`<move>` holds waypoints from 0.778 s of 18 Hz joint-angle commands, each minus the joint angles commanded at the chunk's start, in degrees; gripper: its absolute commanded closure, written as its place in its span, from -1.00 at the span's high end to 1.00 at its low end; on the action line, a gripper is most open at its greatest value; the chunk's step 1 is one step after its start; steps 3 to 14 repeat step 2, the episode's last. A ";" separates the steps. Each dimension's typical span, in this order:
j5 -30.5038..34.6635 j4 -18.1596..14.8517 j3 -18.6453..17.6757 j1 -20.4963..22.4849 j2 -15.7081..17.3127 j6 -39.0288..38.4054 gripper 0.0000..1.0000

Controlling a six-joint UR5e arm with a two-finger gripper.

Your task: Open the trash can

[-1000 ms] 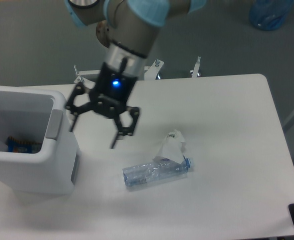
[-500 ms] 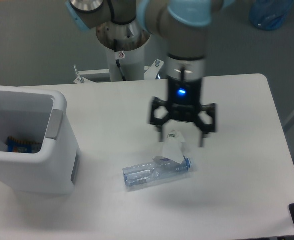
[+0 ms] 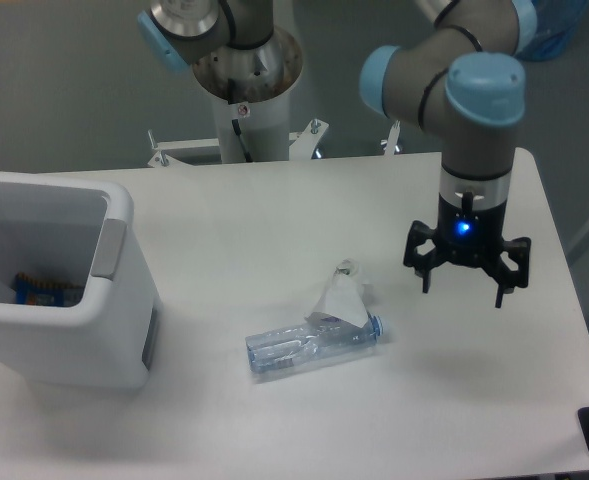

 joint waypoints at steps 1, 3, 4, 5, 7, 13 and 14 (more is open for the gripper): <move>0.09 -0.18 -0.09 0.00 0.00 0.18 1.00; 0.26 -0.18 -0.17 0.00 -0.09 0.19 1.00; 0.26 -0.18 -0.17 0.00 -0.09 0.19 1.00; 0.26 -0.18 -0.17 0.00 -0.09 0.19 1.00; 0.26 -0.18 -0.17 0.00 -0.09 0.19 1.00; 0.26 -0.18 -0.17 0.00 -0.09 0.19 1.00; 0.26 -0.18 -0.17 0.00 -0.09 0.19 1.00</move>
